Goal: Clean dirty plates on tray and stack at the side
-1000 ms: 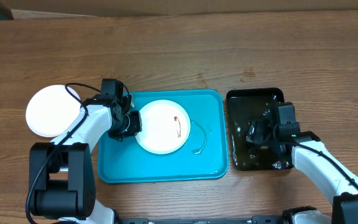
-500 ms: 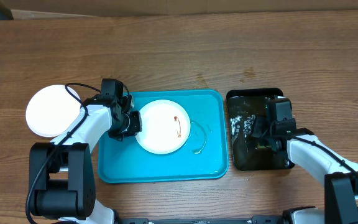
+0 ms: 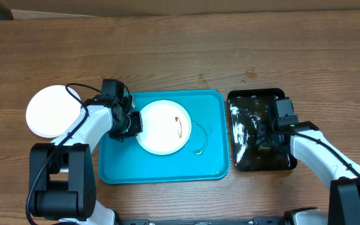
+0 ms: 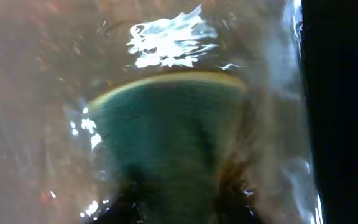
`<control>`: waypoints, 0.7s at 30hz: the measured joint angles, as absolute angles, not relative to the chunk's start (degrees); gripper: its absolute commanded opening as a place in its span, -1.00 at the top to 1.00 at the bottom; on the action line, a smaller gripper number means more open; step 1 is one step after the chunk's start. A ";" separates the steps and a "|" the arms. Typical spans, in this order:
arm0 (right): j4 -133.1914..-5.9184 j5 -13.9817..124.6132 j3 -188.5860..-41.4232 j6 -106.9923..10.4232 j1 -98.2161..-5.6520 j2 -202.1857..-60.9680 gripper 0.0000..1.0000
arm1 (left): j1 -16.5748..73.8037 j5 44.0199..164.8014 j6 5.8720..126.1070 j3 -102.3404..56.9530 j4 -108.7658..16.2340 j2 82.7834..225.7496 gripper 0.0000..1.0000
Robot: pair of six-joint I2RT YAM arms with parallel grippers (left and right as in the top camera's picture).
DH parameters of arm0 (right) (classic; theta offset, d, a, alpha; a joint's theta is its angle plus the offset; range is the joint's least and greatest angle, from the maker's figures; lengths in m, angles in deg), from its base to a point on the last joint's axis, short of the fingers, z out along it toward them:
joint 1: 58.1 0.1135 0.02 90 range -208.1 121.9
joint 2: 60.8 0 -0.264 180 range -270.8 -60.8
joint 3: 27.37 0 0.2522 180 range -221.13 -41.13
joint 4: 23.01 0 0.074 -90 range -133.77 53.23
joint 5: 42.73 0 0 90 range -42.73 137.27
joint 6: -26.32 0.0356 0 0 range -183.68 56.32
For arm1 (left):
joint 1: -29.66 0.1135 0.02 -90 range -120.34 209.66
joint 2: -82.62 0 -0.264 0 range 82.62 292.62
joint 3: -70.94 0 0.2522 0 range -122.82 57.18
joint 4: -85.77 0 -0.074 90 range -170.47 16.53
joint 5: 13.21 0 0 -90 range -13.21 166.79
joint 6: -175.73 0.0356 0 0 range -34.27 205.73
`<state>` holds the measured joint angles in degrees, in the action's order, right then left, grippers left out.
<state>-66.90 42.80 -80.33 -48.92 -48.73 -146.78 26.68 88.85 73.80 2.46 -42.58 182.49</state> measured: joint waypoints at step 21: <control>-82.18 47.92 -90.30 -48.72 -48.73 -136.48 0.93 | 26.61 89.66 73.74 2.73 -43.85 182.10 0.49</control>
